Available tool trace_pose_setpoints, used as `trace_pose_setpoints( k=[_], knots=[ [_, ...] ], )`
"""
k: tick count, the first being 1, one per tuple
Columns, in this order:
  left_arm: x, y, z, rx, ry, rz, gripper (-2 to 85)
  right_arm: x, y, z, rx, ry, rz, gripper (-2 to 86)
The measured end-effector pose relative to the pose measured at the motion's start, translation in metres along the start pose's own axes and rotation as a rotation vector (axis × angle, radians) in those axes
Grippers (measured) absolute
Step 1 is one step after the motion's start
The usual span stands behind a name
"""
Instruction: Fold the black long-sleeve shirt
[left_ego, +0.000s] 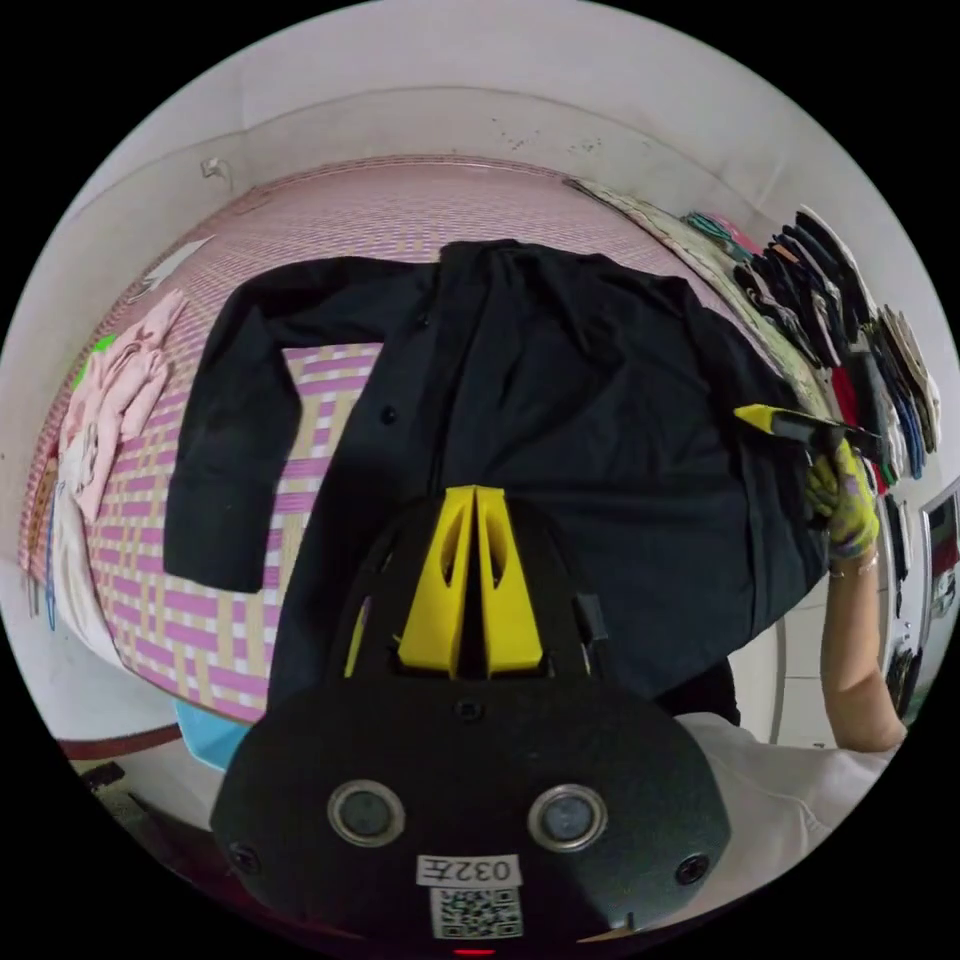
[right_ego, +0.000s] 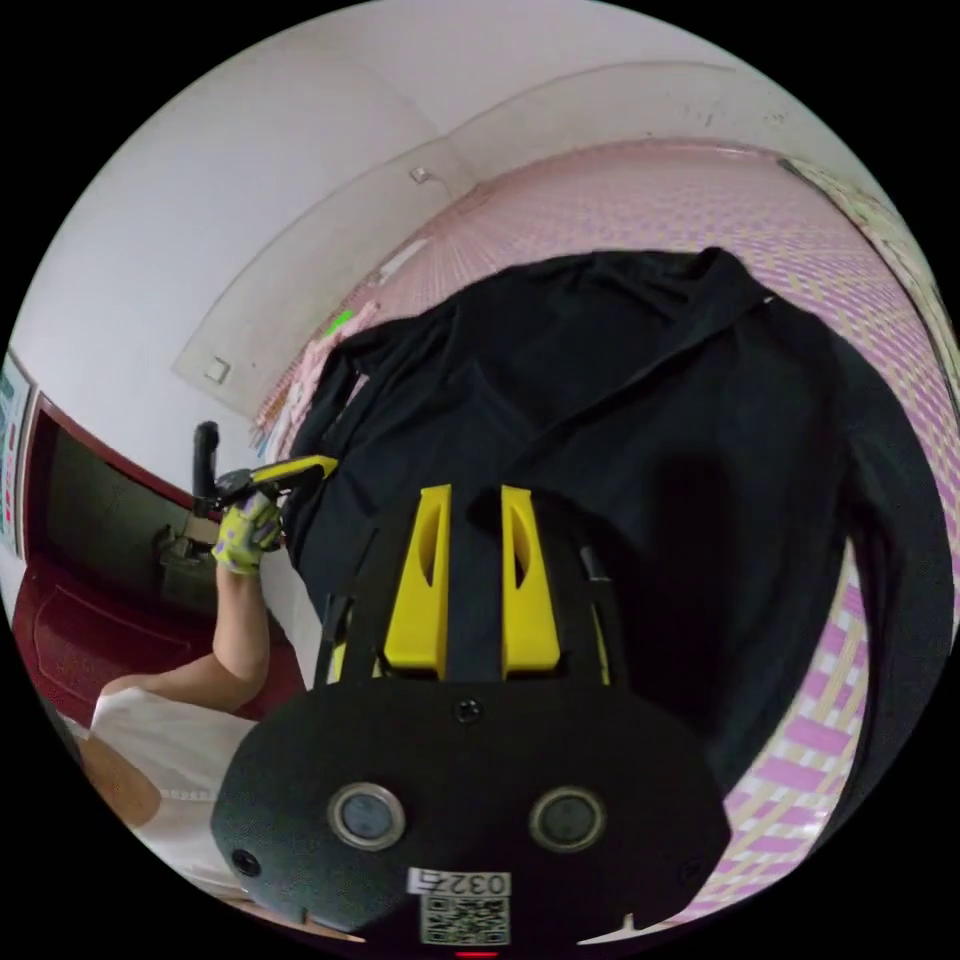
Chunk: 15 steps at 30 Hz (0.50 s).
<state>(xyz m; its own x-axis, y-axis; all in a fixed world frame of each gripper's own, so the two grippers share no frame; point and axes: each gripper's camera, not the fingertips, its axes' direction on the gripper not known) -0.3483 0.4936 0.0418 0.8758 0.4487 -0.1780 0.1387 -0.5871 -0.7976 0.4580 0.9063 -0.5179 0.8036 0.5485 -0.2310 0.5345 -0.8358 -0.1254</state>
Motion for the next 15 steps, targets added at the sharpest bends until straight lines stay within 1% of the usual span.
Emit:
trace_pose_setpoints(
  k=[2, 3, 4, 6, 8, 11, 14, 15],
  knots=[
    [-0.006, 0.001, -0.010, 0.006, -0.082, -0.042, -0.9, 0.005, 0.016, -0.037, 0.101, 0.001, 0.012, 6.9],
    [-0.004, 0.002, -0.021, 0.035, -0.093, -0.052, -0.9, 0.013, 0.025, -0.059, 0.143, 0.031, 0.028, 6.8],
    [-0.002, 0.002, -0.029, 0.064, -0.065, -0.045, -0.9, 0.017, 0.029, -0.070, 0.159, 0.055, 0.037, 6.7],
    [0.016, -0.006, -0.057, 0.200, 0.195, 0.041, -0.9, 0.041, 0.041, -0.106, 0.207, 0.157, 0.091, 6.3],
    [0.037, -0.027, -0.065, 0.230, 0.343, 0.112, -0.9, 0.061, 0.045, -0.127, 0.238, 0.160, 0.138, 6.0],
    [0.078, -0.090, -0.050, 0.185, 0.478, 0.172, -0.9, 0.082, 0.039, -0.149, 0.300, 0.130, 0.137, 5.4],
    [0.106, -0.161, -0.012, 0.150, 0.621, 0.159, -0.9, 0.092, 0.012, -0.146, 0.261, 0.190, 0.123, 5.3],
    [0.112, -0.187, 0.012, 0.099, 0.643, 0.120, -0.9, 0.094, -0.002, -0.140, 0.238, 0.208, 0.107, 5.2]
  ],
)
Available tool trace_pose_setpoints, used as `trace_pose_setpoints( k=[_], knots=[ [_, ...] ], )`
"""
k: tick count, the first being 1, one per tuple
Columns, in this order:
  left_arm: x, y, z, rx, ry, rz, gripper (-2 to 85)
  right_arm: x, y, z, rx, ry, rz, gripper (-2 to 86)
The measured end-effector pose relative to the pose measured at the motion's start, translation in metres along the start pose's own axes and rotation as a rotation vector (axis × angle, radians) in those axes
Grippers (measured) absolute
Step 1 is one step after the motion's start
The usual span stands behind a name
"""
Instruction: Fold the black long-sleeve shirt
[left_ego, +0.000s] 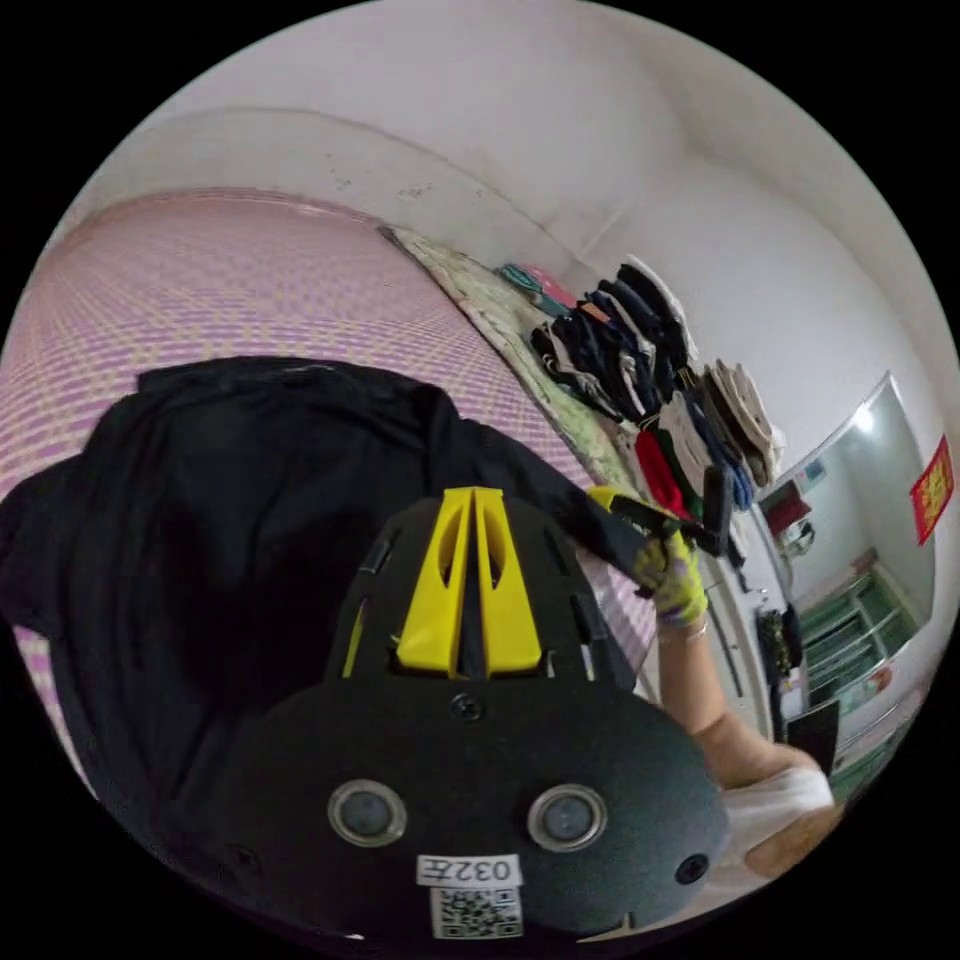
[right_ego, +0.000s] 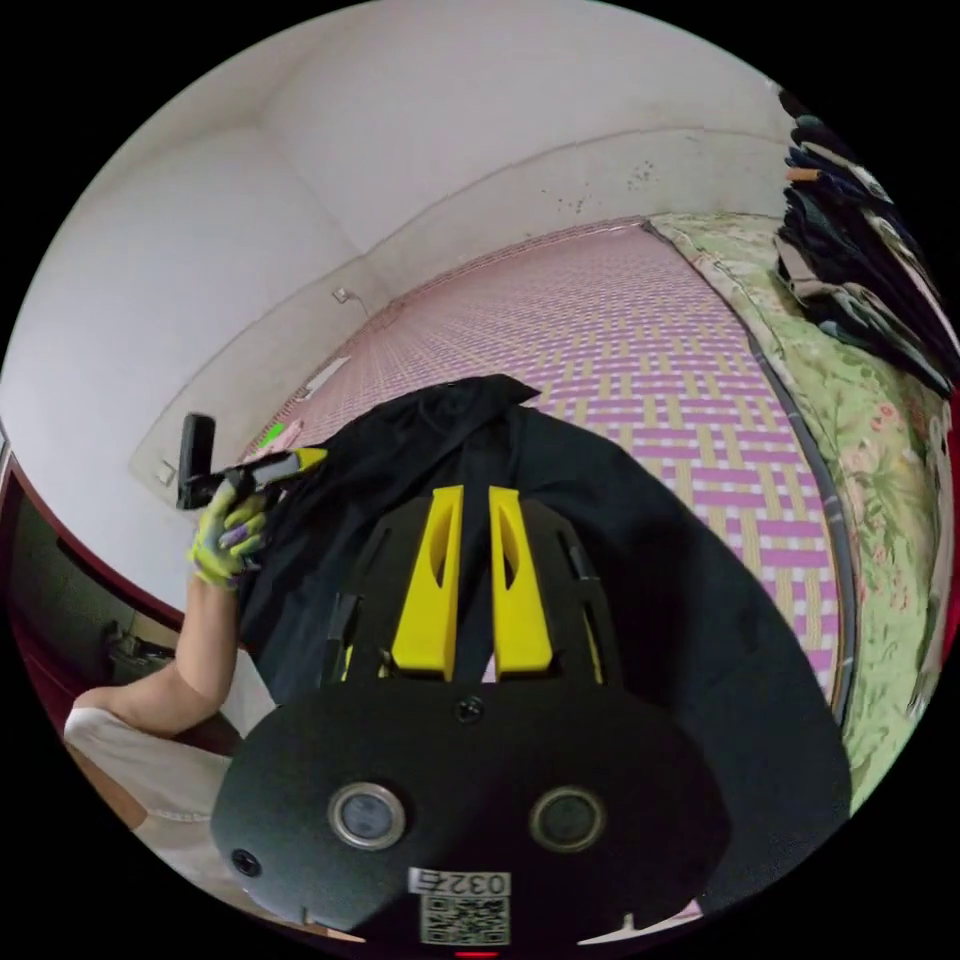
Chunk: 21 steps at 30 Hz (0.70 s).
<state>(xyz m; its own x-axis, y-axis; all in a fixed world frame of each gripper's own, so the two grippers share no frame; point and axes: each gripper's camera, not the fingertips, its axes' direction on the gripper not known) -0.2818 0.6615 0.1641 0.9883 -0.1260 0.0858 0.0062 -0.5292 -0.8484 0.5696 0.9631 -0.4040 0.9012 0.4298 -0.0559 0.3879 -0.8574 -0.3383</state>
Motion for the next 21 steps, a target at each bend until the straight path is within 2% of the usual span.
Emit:
trace_pose_setpoints(
  k=[5, 7, 8, 9, 11, 14, 16, 18, 21],
  knots=[
    [-0.049, -0.029, 0.054, -0.055, 0.064, -0.083, -0.9, 0.003, -0.060, 0.042, -0.053, -0.055, -0.038, 6.5],
    [-0.062, -0.018, 0.054, -0.018, 0.030, -0.054, -0.9, 0.014, -0.086, 0.063, -0.085, -0.117, 0.018, 7.8],
    [-0.079, -0.019, 0.051, -0.036, 0.060, -0.132, -0.9, 0.022, -0.104, 0.078, -0.116, -0.165, 0.065, 8.3],
    [-0.089, -0.023, 0.044, -0.039, 0.119, -0.119, -0.9, 0.031, -0.120, 0.094, -0.146, -0.200, 0.124, 8.7],
    [-0.103, -0.026, 0.030, 0.004, 0.089, -0.151, -0.9, 0.043, -0.140, 0.111, -0.167, -0.195, 0.203, 8.9],
    [-0.122, -0.035, 0.028, -0.021, 0.215, -0.196, -0.9, 0.061, -0.168, 0.134, -0.220, -0.153, 0.282, 9.7],
    [-0.126, -0.037, 0.028, -0.053, 0.230, -0.196, -0.9, 0.071, -0.176, 0.149, -0.270, -0.189, 0.330, 10.3],
    [-0.131, -0.038, 0.024, -0.093, 0.175, -0.209, -0.9, 0.081, -0.180, 0.159, -0.279, -0.294, 0.374, 9.3],
    [-0.143, -0.036, 0.016, -0.088, 0.243, -0.235, -0.9, 0.082, -0.183, 0.156, -0.244, -0.344, 0.376, 8.5]
  ],
)
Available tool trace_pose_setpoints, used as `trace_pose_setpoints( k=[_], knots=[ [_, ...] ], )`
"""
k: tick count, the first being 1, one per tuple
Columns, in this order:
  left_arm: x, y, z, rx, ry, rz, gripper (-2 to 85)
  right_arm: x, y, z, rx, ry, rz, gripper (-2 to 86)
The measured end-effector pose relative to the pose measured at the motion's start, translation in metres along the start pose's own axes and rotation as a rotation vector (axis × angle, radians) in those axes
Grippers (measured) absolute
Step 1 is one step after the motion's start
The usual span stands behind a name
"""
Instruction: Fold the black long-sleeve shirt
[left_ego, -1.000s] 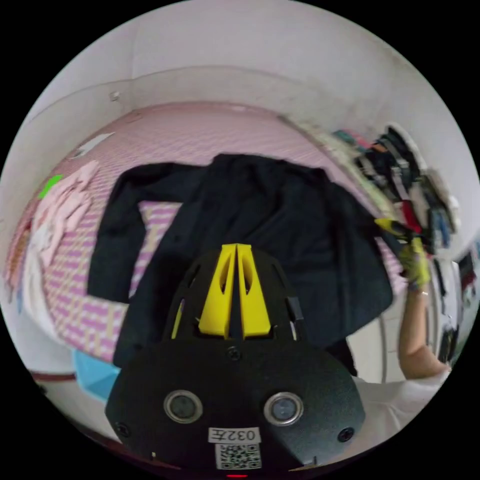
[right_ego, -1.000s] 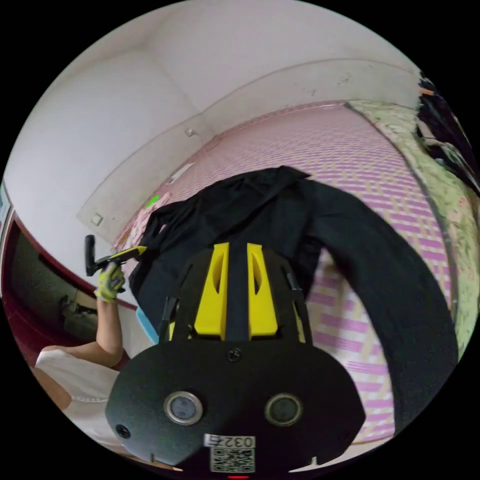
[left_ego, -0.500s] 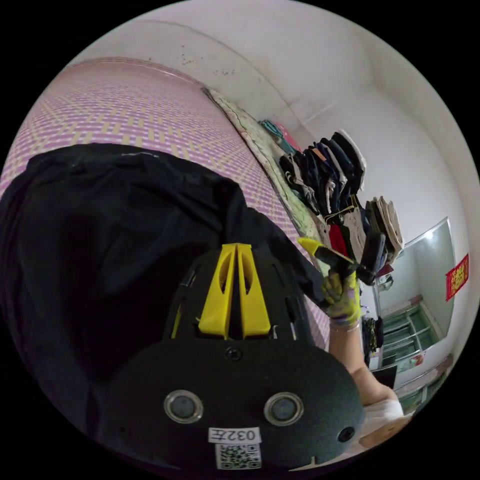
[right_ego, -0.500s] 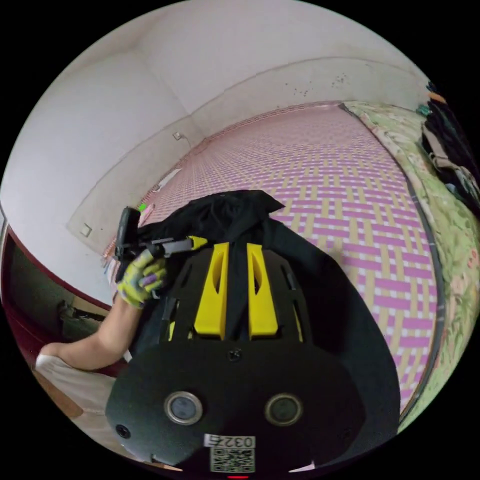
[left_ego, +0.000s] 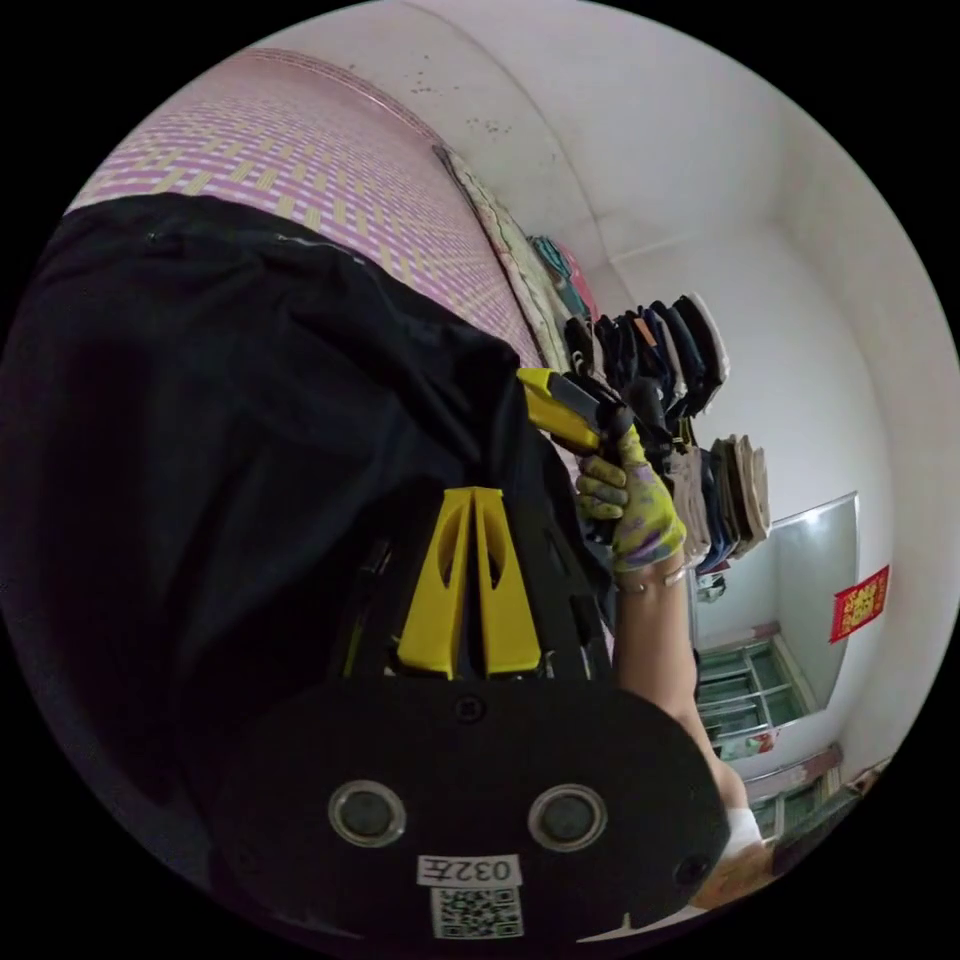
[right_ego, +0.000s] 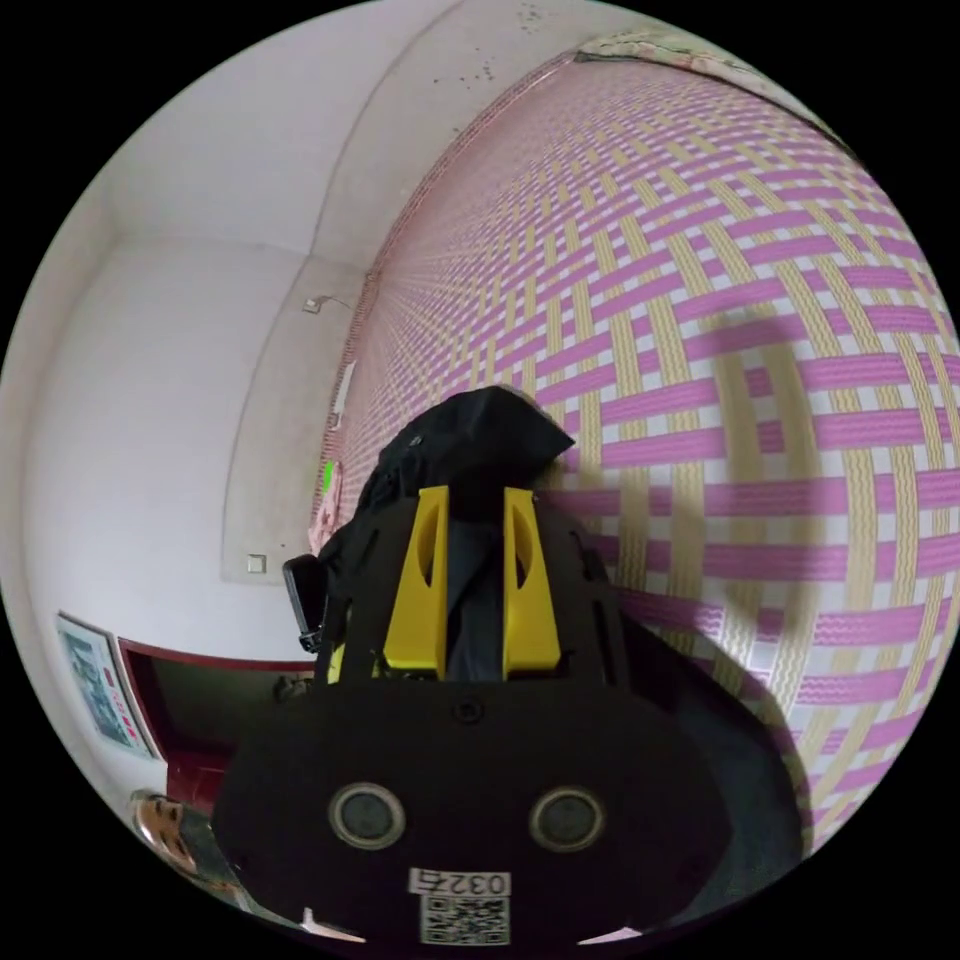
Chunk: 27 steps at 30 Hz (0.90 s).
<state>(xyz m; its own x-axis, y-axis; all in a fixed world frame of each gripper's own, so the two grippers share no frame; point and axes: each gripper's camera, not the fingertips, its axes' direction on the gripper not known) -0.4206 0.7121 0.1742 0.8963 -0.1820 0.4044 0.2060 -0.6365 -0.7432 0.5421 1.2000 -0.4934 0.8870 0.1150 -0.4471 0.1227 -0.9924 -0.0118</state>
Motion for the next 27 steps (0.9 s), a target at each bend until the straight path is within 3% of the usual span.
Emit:
trace_pose_setpoints(
  k=[7, 12, 15, 17, 20, 23, 27],
  knots=[
    [-0.014, 0.006, -0.038, 0.109, 0.070, -0.022, -0.8, -0.069, 0.018, -0.001, 0.081, 0.019, -0.214, 7.6],
    [-0.031, 0.022, -0.079, 0.300, 0.167, -0.051, 0.4, -0.155, 0.044, 0.041, 0.008, 0.076, -0.499, 6.4],
    [-0.044, 0.031, -0.094, 0.364, 0.164, -0.114, 0.4, -0.165, 0.040, 0.062, -0.121, 0.108, -0.488, 7.3],
    [-0.047, 0.031, -0.094, 0.348, 0.181, -0.113, -0.2, -0.159, 0.044, 0.031, -0.015, 0.063, -0.483, 6.1],
    [-0.035, 0.027, -0.086, 0.308, 0.171, -0.060, -0.5, -0.129, 0.053, -0.017, 0.106, 0.216, -0.409, 6.0],
    [-0.016, 0.025, -0.078, 0.267, 0.149, 0.035, -0.8, -0.084, 0.057, -0.029, 0.032, 0.407, -0.287, 8.1],
    [0.005, 0.021, -0.062, 0.189, 0.106, 0.125, -1.2, -0.047, 0.074, -0.026, -0.044, 0.393, -0.270, 10.9]
  ],
)
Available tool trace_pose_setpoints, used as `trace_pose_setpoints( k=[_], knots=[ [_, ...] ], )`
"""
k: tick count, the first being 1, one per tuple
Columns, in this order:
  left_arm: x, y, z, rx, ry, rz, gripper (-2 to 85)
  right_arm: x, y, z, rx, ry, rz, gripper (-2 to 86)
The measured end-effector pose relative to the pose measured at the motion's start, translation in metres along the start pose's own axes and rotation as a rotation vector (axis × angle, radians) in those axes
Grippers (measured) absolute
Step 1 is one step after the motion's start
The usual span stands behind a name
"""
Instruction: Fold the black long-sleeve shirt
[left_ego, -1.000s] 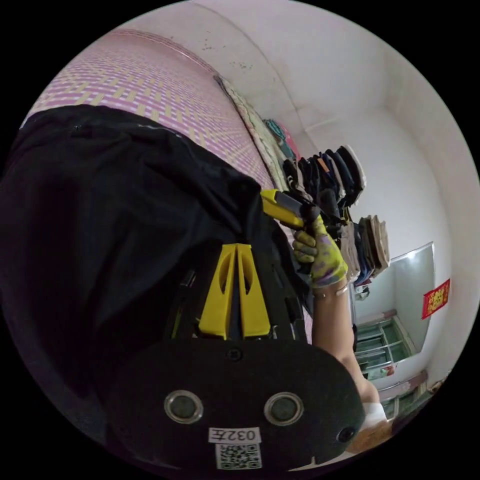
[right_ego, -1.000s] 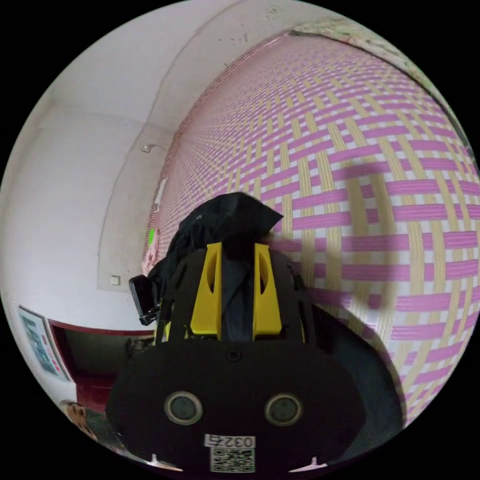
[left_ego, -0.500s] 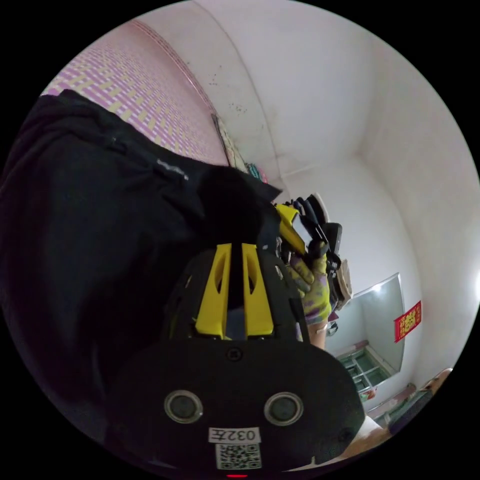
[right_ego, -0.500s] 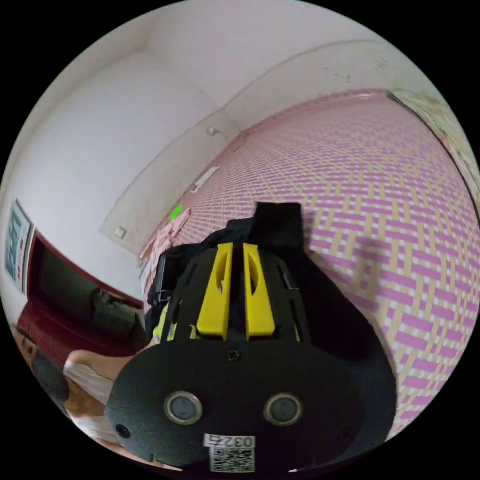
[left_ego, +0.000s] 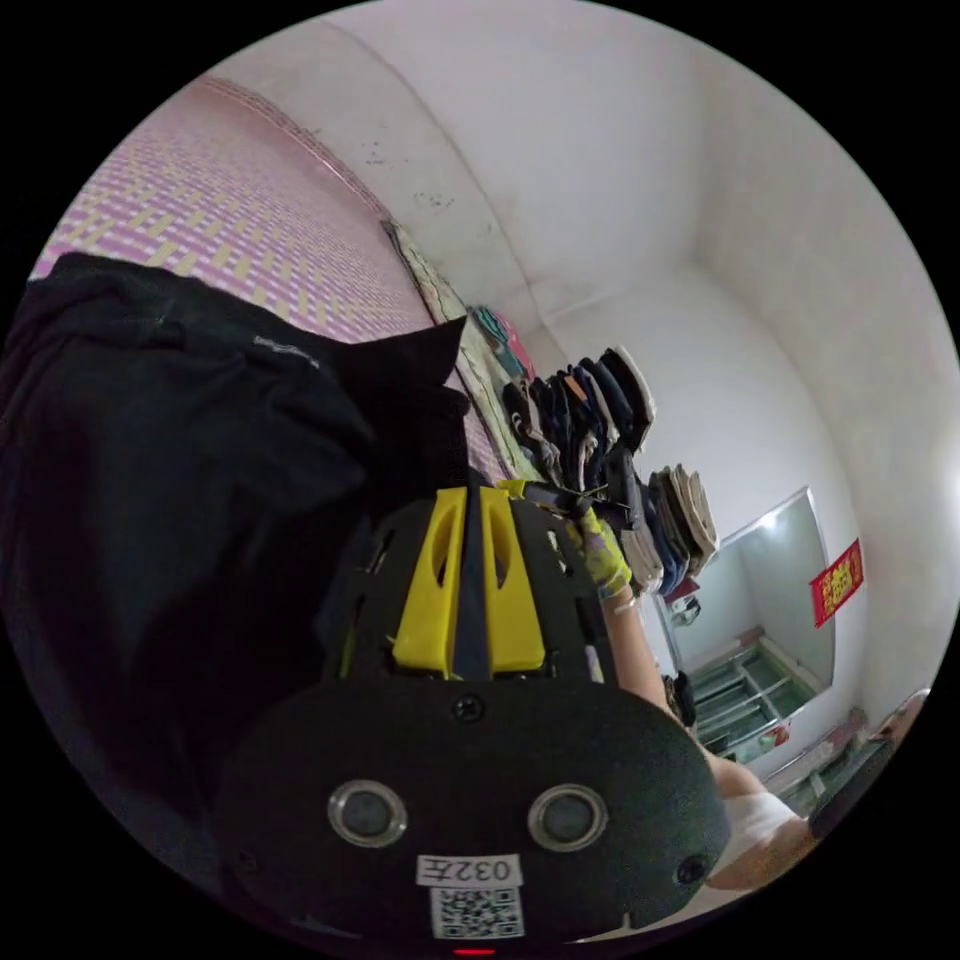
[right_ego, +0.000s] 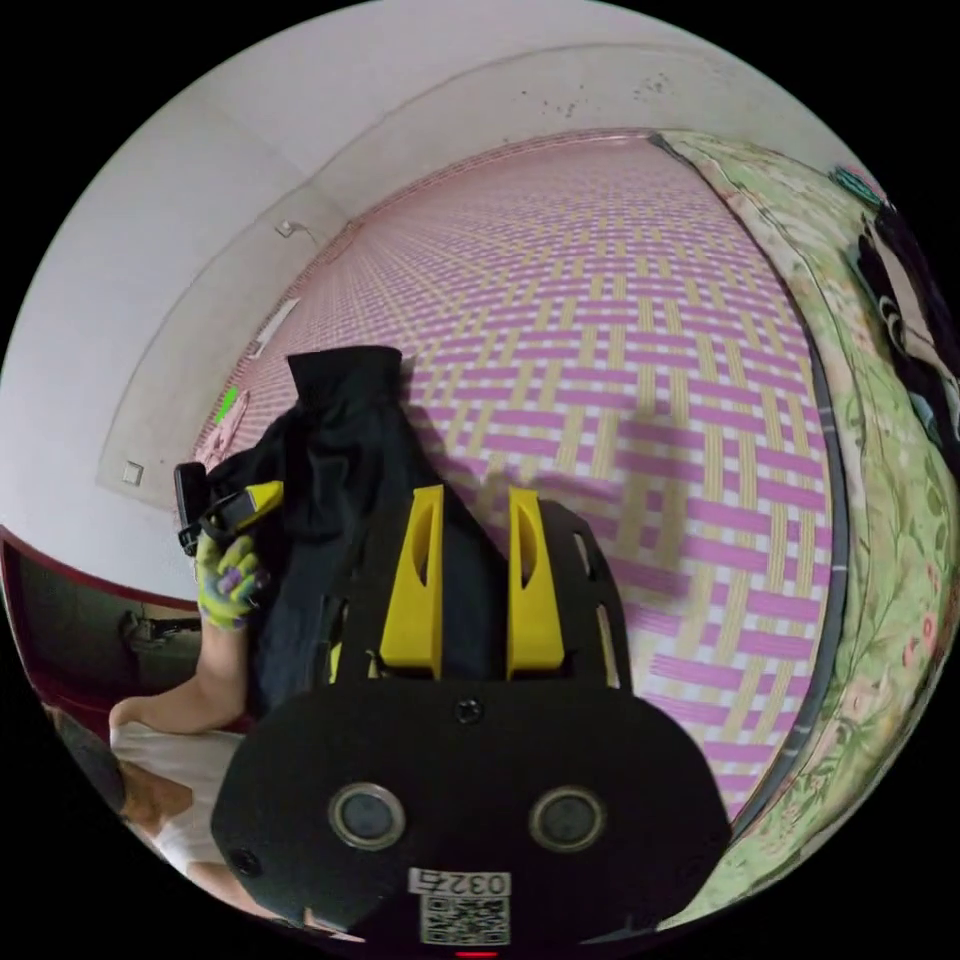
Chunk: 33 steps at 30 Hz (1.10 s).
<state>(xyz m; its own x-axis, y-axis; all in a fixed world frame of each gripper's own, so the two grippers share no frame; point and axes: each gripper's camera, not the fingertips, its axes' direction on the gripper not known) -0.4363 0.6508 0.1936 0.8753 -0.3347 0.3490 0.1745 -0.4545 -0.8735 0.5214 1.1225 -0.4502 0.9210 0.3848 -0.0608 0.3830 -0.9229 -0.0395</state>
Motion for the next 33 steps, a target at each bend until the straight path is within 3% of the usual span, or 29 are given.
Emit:
trace_pose_setpoints(
  k=[4, 5, 9, 15, 17, 21, 23, 26, 27, 29, 31, 33],
  knots=[
    [0.019, -0.001, 0.020, -0.078, -0.081, 0.077, -1.4, -0.008, 0.008, 0.026, -0.075, -0.020, -0.047, 8.4],
    [0.022, -0.001, 0.030, -0.121, -0.140, 0.074, -1.5, -0.020, 0.011, 0.033, -0.094, 0.017, -0.092, 3.4],
    [0.022, 0.001, 0.066, -0.274, -0.269, 0.036, -1.5, -0.061, 0.022, 0.026, -0.004, 0.239, -0.175, -0.7],
    [0.031, 0.008, 0.088, -0.290, -0.358, 0.049, -0.9, -0.085, 0.038, 0.027, 0.097, 0.589, -0.100, -1.0],
    [0.038, 0.010, 0.084, -0.233, -0.355, 0.072, -0.9, -0.097, 0.059, 0.011, 0.158, 0.490, -0.128, -1.0],
    [0.063, 0.018, 0.082, -0.134, -0.255, 0.243, -0.9, -0.110, 0.116, 0.005, 0.026, 0.195, -0.175, -1.0],
    [0.070, 0.022, 0.096, -0.184, -0.189, 0.306, -0.9, -0.111, 0.146, 0.012, -0.015, 0.211, -0.170, -1.0],
    [0.065, 0.027, 0.135, -0.351, -0.321, 0.269, -0.9, -0.097, 0.188, 0.026, -0.057, 0.331, -0.126, -1.0],
    [0.061, 0.029, 0.149, -0.404, -0.396, 0.243, -0.9, -0.089, 0.200, 0.022, -0.009, 0.283, -0.111, -1.0],
    [0.063, 0.032, 0.157, -0.406, -0.423, 0.239, -0.9, -0.080, 0.210, 0.019, 0.021, 0.266, -0.076, -1.0],
    [0.066, 0.035, 0.165, -0.403, -0.441, 0.245, -0.9, -0.079, 0.216, 0.022, 0.041, 0.415, -0.065, -1.0],
    [0.071, 0.040, 0.175, -0.394, -0.471, 0.255, -0.9, -0.076, 0.219, 0.024, 0.050, 0.427, -0.014, -1.0]
  ],
)
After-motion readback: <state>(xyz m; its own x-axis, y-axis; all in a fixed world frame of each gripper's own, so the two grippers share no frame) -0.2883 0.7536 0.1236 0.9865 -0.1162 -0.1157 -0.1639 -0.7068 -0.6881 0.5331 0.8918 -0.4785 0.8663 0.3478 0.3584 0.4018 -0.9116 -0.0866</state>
